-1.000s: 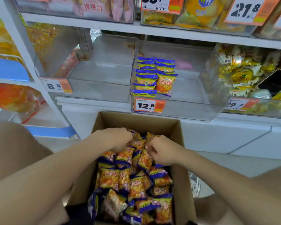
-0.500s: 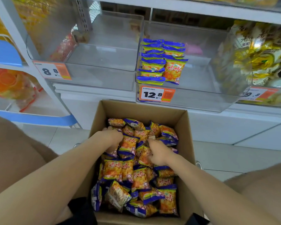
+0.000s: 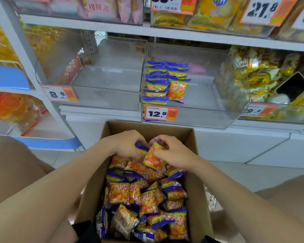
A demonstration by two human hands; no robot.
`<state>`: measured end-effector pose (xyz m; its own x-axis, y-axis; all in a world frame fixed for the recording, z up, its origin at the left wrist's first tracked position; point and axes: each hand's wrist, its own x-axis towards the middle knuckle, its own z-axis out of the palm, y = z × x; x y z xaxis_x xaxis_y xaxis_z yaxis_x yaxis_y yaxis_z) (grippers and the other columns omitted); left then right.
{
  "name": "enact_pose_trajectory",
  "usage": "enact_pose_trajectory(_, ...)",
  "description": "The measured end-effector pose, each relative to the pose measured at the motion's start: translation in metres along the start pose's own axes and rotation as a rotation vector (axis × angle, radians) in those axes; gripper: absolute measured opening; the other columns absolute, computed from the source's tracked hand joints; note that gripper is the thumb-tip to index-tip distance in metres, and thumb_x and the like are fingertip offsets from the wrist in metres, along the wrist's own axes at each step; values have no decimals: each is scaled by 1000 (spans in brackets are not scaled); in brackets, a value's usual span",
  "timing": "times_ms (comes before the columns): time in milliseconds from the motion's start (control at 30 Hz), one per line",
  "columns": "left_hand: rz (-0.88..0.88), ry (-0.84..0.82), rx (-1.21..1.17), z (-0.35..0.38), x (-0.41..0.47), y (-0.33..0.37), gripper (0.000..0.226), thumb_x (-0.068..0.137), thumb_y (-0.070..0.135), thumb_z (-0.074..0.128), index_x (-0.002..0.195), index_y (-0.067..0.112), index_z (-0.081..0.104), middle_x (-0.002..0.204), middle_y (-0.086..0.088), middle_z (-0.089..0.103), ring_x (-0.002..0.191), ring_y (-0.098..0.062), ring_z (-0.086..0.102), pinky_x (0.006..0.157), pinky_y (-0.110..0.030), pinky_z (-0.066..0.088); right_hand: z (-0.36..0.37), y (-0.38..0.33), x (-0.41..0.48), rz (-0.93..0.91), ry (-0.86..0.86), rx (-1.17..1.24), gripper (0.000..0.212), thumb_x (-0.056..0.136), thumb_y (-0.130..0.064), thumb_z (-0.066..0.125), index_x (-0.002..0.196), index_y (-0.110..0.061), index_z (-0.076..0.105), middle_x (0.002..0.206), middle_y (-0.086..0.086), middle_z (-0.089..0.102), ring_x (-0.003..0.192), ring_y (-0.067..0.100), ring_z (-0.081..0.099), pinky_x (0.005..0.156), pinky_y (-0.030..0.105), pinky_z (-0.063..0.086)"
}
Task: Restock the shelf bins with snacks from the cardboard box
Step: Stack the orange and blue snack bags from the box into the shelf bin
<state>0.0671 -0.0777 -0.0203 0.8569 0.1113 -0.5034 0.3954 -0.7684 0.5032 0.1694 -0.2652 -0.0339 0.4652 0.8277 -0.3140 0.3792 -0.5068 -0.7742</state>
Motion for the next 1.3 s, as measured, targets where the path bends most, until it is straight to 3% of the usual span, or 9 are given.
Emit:
enact_pose_trajectory(233,18,205,-249,-29,-29,16,34,72,28,91,102,27,75,89,7,78,80,-10,73,79,-39,62,-46,-32,-32,-94,188,99,41,84,-49,85,116,-29,71,109,-12,76,99,3,72,91,36,60)
enact_pose_trajectory(333,49,357,-372,-39,-39,26,26,77,9,89,94,21,74,73,3,76,67,-15,71,65,-32,56,-58,-53,-42,-198,299,202,37,86,-51,77,114,-29,71,105,-13,77,93,2,73,77,31,61)
enact_pose_trajectory(433,119,531,-451,-51,-49,40,28,79,20,91,99,26,72,76,13,77,68,-1,71,64,-18,52,-77,-69,-48,-270,377,379,24,91,-36,75,114,-32,67,97,-13,77,80,2,72,63,21,55)
enact_pose_trajectory(600,160,727,-412,-76,-52,52,29,83,36,87,105,33,69,96,13,78,86,-6,75,80,-39,62,-124,-73,-38,-318,609,389,35,94,-8,77,126,-13,65,106,6,78,80,12,75,71,30,61)
enact_pose_trajectory(733,102,724,-400,-84,-44,54,28,83,37,87,104,32,69,96,13,77,85,-6,75,81,-41,64,-163,-53,-2,-251,685,163,33,86,-15,83,110,-32,66,97,-3,79,78,14,75,80,44,63)
enact_pose_trajectory(867,57,736,-495,-86,-29,56,25,81,30,89,99,27,72,92,9,78,85,-10,76,82,-48,64,-186,-25,40,-73,527,-322,43,83,-28,89,116,-22,62,109,2,75,96,17,70,78,29,49)
enact_pose_trajectory(967,64,732,-552,-87,-23,61,23,83,27,89,98,28,72,93,9,79,86,-10,76,84,-46,64,-183,-14,67,-15,417,-418,45,80,-34,91,115,-21,67,111,6,74,101,24,70,80,32,51)
enact_pose_trajectory(1133,71,754,-572,-88,-20,65,31,82,27,89,106,28,70,95,10,78,85,-7,75,77,-35,64,-163,-22,95,-52,509,-468,49,79,-22,91,122,-17,69,119,8,70,110,26,66,85,28,46)
enact_pose_trajectory(1300,99,764,-592,-86,-20,67,34,81,30,89,109,26,69,97,9,79,87,-7,76,79,-36,64,-160,-22,98,-99,558,-543,18,84,-12,83,101,-9,76,82,-5,53,118,29,52,88,31,43)
